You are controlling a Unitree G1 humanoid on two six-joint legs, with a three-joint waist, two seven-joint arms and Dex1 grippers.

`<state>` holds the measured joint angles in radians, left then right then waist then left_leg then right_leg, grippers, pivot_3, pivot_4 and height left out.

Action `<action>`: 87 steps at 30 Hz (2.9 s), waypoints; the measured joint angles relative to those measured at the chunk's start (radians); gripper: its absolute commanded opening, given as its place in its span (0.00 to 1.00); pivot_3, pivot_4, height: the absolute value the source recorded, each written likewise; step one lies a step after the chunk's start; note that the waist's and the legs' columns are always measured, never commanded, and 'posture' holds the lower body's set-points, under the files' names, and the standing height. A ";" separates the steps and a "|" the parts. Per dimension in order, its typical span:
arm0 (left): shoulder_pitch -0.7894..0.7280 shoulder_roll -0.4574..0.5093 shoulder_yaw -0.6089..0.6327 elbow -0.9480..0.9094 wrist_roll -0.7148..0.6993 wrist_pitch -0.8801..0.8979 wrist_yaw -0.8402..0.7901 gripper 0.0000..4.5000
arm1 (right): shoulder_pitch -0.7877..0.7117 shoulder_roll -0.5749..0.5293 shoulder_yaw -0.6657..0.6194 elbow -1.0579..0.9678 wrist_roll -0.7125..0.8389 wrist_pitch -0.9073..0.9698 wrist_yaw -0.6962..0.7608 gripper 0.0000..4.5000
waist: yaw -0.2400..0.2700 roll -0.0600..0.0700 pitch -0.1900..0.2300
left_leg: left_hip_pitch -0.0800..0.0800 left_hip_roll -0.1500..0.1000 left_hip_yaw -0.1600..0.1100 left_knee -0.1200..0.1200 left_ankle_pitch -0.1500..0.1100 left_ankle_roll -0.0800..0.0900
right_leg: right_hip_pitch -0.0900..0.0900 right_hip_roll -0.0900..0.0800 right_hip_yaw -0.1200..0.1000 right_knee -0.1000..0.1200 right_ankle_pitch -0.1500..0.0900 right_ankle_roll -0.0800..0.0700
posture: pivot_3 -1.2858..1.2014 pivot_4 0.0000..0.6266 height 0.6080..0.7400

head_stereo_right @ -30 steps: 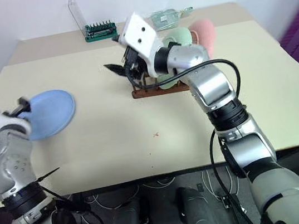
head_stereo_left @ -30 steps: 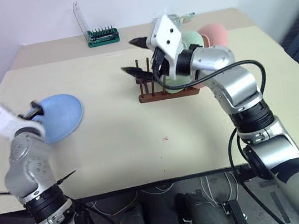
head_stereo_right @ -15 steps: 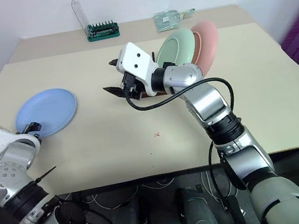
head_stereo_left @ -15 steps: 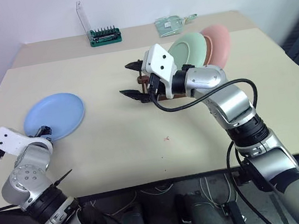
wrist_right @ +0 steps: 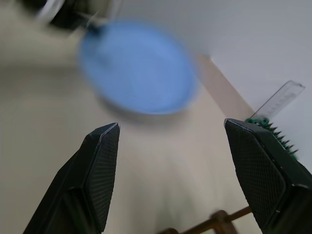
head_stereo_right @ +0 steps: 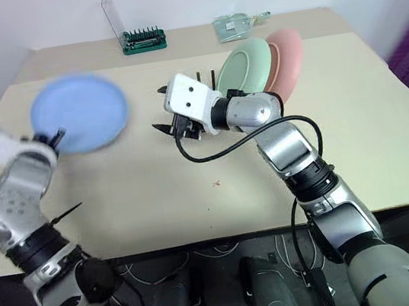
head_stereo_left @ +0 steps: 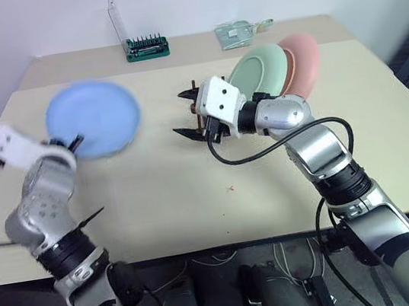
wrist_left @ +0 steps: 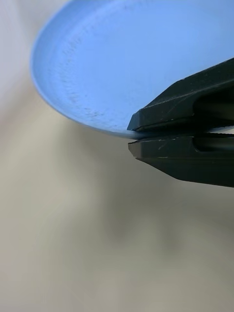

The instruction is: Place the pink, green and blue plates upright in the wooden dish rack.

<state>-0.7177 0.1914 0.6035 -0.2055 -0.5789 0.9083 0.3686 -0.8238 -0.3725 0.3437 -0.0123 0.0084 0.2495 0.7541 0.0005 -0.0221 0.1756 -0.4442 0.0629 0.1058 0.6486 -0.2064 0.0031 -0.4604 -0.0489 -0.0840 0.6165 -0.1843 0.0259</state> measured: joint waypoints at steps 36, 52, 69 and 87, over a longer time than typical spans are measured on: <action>-0.235 -0.046 -0.026 -0.032 -0.020 -0.205 0.039 0.77 | -0.176 0.023 0.028 0.428 -0.443 -0.499 -0.325 0.00 | -0.018 -0.003 0.002 | 0.001 0.000 0.001 -0.002 0.001 0.000 | -0.001 0.005 0.000 0.002 0.001 0.002 | 0.52 0.24 0.92; 0.245 0.259 -0.514 0.097 0.272 -0.429 -0.552 0.77 | -0.085 0.518 -0.514 -0.165 0.560 0.511 -0.642 0.00 | 0.000 -0.002 0.002 | -0.002 0.002 0.003 -0.003 0.000 -0.007 | -0.003 -0.007 -0.002 0.002 0.000 -0.003 | 0.52 0.24 0.92; 0.410 0.273 -0.631 -0.013 0.309 -0.567 -0.865 0.77 | -0.085 0.519 -0.572 -0.094 0.642 0.552 -0.867 0.00 | -0.017 -0.001 0.002 | -0.002 0.004 0.003 -0.004 0.002 -0.003 | -0.004 -0.001 -0.002 0.001 0.000 -0.002 | 0.52 0.24 0.92; 0.435 0.267 -0.665 -0.032 0.343 -0.567 -0.918 0.78 | -0.226 0.529 -0.643 0.231 0.652 0.483 -0.961 0.35 | -0.019 0.000 0.003 | -0.003 0.004 0.003 -0.004 0.002 -0.003 | -0.004 0.000 -0.002 0.001 0.000 -0.002 | 0.52 0.24 0.92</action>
<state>-0.2826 0.4580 -0.0611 -0.2372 -0.2358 0.3410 -0.5490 -1.0499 0.1564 -0.2992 0.2189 0.6600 0.7329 -0.2067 -0.0190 -0.0219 0.1788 -0.4468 0.0671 0.1088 0.6444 -0.2045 0.0004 -0.4649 -0.0490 -0.0860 0.6172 -0.1847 0.0242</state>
